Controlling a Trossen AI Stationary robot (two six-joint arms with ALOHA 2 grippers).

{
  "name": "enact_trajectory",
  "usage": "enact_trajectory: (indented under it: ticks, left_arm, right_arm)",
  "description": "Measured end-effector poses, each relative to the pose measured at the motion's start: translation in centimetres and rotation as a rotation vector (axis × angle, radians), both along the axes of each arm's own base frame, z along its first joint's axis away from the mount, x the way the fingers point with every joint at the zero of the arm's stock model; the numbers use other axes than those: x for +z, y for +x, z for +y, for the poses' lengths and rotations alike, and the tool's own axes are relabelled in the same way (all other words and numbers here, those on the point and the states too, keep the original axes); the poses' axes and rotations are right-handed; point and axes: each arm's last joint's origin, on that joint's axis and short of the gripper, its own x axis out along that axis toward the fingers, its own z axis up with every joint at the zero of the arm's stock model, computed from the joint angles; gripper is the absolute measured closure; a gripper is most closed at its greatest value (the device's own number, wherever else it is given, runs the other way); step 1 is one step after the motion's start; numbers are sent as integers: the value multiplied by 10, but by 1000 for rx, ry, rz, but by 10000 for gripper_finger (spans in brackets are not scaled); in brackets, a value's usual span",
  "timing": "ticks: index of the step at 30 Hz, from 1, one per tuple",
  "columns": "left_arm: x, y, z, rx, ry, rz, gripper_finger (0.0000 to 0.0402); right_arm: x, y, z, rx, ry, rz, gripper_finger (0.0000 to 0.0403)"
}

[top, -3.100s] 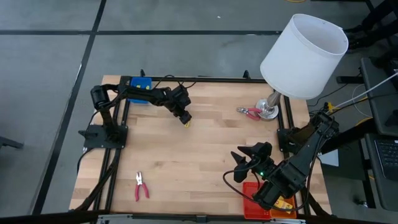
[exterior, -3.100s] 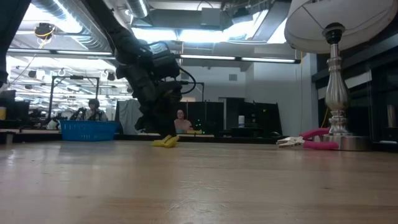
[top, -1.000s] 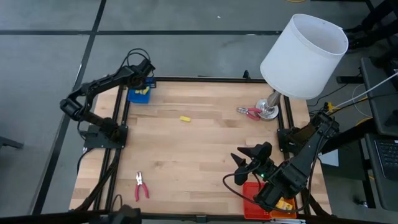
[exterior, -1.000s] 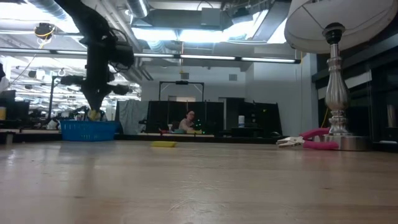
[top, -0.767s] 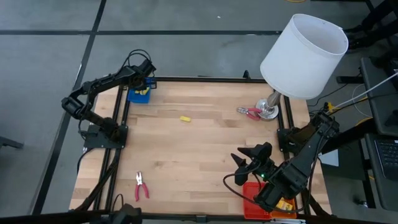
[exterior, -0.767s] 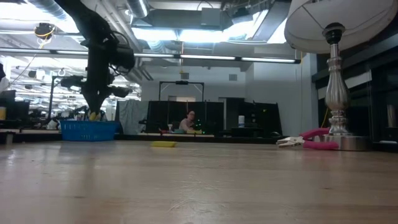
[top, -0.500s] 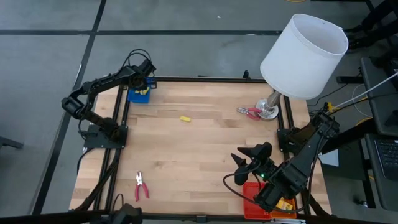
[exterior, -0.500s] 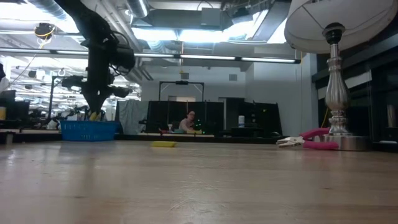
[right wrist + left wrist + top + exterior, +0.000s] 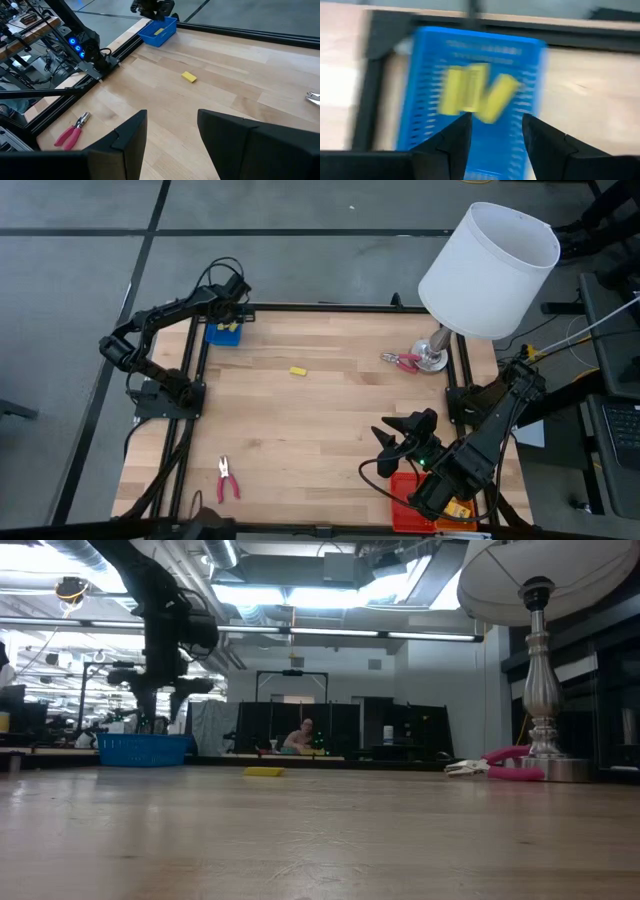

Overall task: Pick & Place School Supplies
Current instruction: Put the yellow eraser into the blue bin

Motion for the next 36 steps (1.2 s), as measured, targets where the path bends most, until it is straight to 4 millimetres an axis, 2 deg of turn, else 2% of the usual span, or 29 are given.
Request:
enact_trajectory:
  ticks: [3,5,7,9,12,14,16,19,23,28,36]
  left_arm:
    - [1,15,-3,-190,-45,-141,230]
    - [3,34,-10,-432,-83,-278,235]
    - [6,57,-28,-724,-133,-407,243]
    - [7,76,-52,-951,-188,-452,252]
    - [7,100,-91,-1263,-171,-389,264]
    - [6,113,-117,-1463,-96,-268,267]
    - [6,121,-138,-1592,4,-112,267]
    - [7,127,-150,-1681,132,37,260]
    - [2,131,-151,-1772,113,34,250]
    - [-7,140,-145,-1804,66,85,241]
    - [-14,172,-125,-1818,17,138,236]
  right_arm:
    - [0,0,0,0,1,0,224]
    - [0,0,0,-1,1,-1,224]
    - [0,0,0,0,-1,0,225]
    - [0,1,-1,-3,-9,-3,225]
    - [0,1,-1,-6,-15,-9,225]
    - [0,1,-1,-6,-15,-9,225]
    - [0,1,-1,-6,-14,-9,225]
    - [0,1,-1,-6,-8,-14,225]
    - [0,1,-1,-12,2,-22,225]
    - [0,1,-1,-19,14,-31,225]
    - [0,2,1,-20,30,-45,225]
